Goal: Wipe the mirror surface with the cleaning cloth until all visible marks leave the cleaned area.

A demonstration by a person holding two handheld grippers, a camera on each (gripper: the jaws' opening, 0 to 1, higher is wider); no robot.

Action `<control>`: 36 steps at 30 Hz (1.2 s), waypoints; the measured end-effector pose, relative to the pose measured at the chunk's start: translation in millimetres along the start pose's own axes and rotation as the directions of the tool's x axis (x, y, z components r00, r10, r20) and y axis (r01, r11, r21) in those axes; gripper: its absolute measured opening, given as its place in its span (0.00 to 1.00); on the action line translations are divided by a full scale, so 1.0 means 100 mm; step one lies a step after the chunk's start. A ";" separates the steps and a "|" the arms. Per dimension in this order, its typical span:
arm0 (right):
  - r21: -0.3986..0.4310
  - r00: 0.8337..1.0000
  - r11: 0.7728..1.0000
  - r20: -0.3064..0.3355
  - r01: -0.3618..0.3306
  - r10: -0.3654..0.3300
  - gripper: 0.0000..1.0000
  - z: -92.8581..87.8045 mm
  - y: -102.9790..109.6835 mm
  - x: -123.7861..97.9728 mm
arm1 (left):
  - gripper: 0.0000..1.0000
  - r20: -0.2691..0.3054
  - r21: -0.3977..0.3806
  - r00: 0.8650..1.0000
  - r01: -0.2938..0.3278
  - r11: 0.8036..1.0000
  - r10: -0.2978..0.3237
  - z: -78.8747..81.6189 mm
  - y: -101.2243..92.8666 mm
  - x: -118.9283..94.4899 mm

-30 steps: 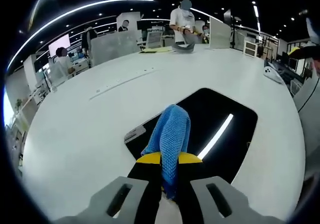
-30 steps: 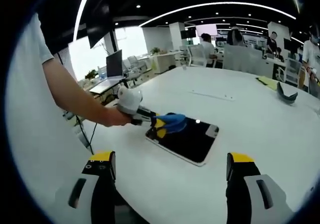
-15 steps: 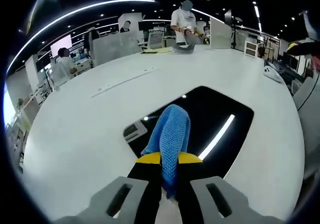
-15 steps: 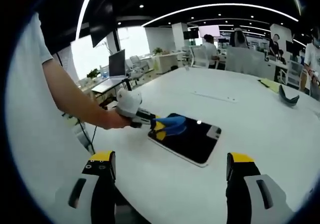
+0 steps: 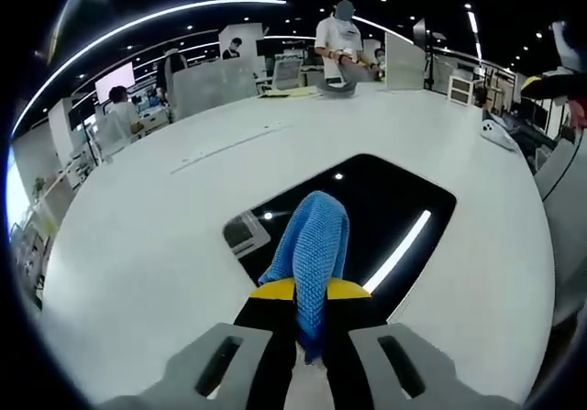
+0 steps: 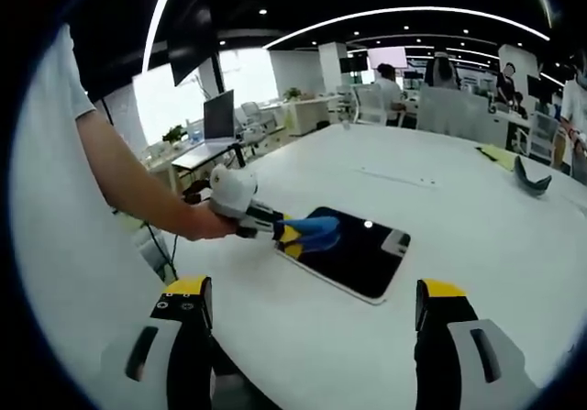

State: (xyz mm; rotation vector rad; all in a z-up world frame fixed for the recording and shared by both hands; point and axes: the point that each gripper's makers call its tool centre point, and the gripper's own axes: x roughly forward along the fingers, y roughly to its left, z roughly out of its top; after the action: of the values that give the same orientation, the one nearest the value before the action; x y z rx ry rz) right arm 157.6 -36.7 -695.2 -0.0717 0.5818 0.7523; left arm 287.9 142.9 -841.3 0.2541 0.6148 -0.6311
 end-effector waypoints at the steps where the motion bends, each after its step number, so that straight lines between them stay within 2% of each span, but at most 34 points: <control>1: 0.000 1.000 1.000 0.002 0.000 0.000 0.91 0.00 0.00 -0.01 | 0.06 0.001 -0.002 1.000 -0.002 1.000 0.002 -0.01 0.00 -0.01; 12: -0.004 1.000 1.000 -0.003 -0.009 0.009 0.91 -0.05 0.01 -0.03 | 0.06 -0.005 0.000 1.000 -0.007 1.000 0.007 -0.07 -0.06 -0.08; 21: -0.016 1.000 1.000 0.011 -0.016 0.017 0.93 0.03 -0.01 0.01 | 0.06 -0.008 0.012 1.000 -0.009 1.000 0.010 -0.14 -0.13 -0.16; 36: -0.044 0.999 0.998 0.004 -0.035 0.035 0.92 0.01 0.00 0.03 | 0.06 -0.003 -0.024 1.000 -0.029 0.999 0.029 -0.20 -0.16 -0.25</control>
State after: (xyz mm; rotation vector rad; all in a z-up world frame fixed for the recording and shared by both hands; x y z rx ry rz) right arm 159.9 -34.1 -695.7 -0.1005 0.5628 0.7995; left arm 252.3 150.1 -842.6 0.2409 0.6201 -0.5948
